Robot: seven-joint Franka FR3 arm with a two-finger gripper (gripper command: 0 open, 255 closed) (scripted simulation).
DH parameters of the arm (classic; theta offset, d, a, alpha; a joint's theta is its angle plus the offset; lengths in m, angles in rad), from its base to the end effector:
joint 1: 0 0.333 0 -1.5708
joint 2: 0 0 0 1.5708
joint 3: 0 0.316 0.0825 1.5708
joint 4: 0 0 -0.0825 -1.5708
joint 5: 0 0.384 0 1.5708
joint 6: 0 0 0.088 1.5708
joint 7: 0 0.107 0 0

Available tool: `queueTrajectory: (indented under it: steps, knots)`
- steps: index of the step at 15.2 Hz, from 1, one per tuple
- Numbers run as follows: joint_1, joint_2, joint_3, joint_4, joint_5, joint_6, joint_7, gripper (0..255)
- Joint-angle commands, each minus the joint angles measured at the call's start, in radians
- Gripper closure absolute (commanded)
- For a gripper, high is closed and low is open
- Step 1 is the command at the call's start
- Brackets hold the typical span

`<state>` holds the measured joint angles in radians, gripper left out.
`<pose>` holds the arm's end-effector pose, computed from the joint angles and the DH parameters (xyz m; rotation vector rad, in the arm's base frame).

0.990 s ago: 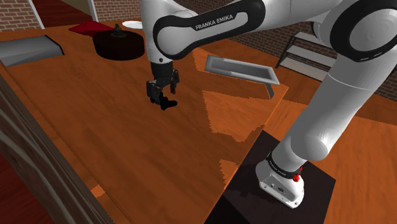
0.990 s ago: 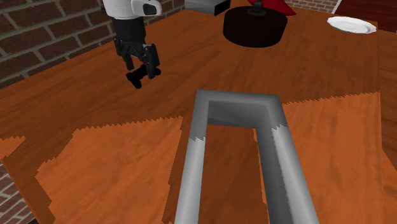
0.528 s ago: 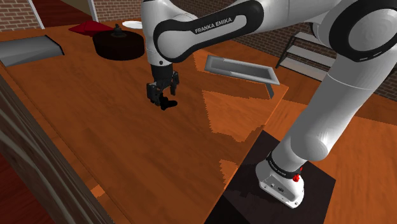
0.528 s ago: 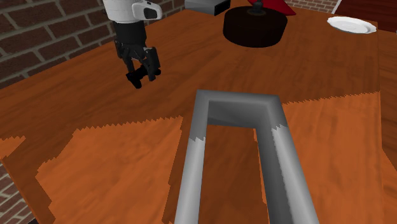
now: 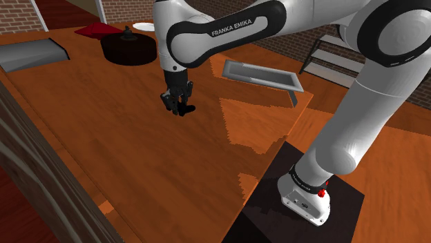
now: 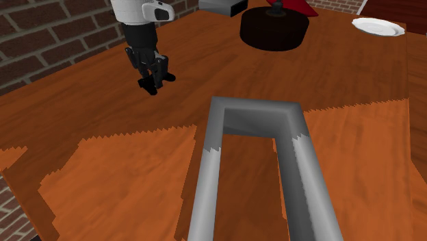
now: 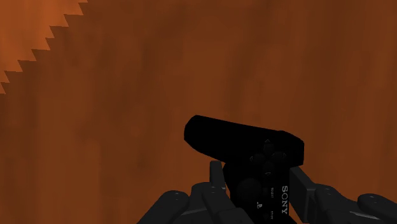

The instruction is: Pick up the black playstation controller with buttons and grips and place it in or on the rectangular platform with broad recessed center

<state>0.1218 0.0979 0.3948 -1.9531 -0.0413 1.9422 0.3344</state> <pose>0.4964 0.2738 0.4234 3.0813 0.3081 -0.1425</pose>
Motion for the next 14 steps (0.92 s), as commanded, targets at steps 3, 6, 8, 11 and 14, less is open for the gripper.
queueTrajectory:
  steps: [3, 6, 8, 11, 14]
  knots:
    - [0.000, 0.000, 0.000, 0.000, 0.000, 0.000, 0.000, 255]
    - [-0.001, -0.013, 0.000, 0.027, 0.006, -0.038, -0.004, 255]
    - [-0.001, -0.020, 0.000, 0.045, 0.009, -0.063, -0.006, 255]
    - [-0.002, -0.029, 0.001, 0.075, 0.013, -0.102, -0.009, 255]
    - [-0.003, -0.037, 0.001, 0.107, 0.016, -0.141, -0.012, 255]
